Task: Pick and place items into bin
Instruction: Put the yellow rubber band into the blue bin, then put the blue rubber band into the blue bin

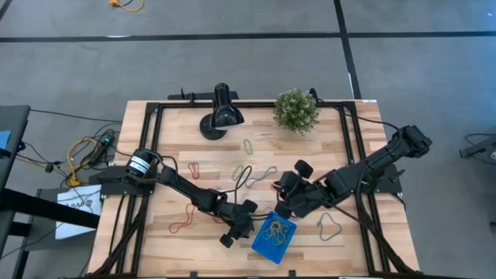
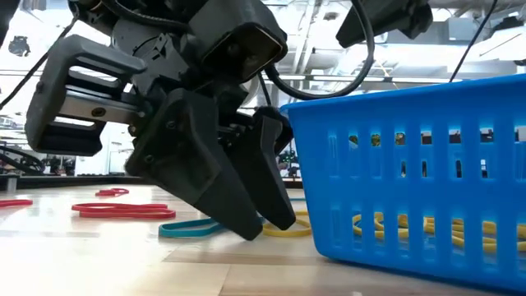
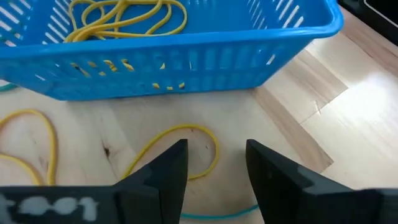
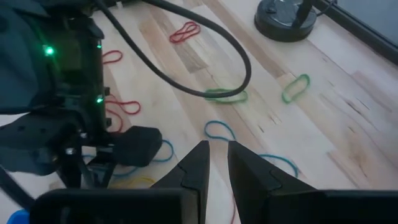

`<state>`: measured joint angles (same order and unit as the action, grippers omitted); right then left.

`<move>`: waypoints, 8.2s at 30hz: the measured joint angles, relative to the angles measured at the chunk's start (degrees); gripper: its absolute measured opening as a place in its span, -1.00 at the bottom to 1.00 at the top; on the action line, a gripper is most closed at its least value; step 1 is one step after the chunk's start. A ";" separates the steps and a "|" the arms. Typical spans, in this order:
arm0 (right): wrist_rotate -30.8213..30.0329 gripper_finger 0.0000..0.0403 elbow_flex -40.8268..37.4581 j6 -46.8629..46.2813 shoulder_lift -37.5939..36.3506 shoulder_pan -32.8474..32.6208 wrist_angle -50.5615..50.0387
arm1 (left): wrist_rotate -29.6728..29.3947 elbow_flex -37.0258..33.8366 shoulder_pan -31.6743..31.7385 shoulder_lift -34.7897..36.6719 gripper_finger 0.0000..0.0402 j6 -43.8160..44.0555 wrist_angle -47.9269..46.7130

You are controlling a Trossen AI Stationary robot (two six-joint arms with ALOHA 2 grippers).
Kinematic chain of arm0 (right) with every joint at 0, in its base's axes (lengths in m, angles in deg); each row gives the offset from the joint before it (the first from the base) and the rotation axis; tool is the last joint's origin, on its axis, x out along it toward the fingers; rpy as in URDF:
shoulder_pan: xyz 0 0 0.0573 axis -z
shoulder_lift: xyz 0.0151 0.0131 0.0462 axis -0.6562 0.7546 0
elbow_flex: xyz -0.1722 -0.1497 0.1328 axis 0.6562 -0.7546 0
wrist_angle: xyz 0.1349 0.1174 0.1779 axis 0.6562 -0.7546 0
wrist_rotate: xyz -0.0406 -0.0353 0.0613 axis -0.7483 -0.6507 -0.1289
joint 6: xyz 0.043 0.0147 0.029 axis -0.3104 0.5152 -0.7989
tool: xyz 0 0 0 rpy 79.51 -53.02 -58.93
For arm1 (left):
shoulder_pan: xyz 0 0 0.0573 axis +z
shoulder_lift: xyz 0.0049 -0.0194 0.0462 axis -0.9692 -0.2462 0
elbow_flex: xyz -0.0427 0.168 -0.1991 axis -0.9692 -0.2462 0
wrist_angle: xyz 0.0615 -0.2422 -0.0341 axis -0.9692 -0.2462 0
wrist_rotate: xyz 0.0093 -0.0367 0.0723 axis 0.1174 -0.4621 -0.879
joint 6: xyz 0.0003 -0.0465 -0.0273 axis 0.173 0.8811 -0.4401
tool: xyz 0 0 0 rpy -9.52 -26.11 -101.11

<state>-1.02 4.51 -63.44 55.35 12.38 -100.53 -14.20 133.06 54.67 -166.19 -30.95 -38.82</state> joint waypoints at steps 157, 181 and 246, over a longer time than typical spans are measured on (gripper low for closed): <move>6.06 -0.73 -9.75 -23.02 -0.02 -1.16 -8.78 | -23.60 8.52 8.96 30.79 -0.77 15.81 -68.30; 33.25 -0.73 -9.73 -53.93 -0.02 -13.41 -12.27 | -43.25 8.52 -7.40 54.79 -0.77 38.31 -82.31; 25.24 -0.09 -10.15 -36.02 0.13 -19.49 -9.49 | -45.08 8.50 -12.68 54.25 -0.77 43.21 -83.67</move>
<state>24.22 -5.64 -99.46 55.48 -7.10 -110.02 -59.28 141.56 41.99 -111.94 12.26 -122.50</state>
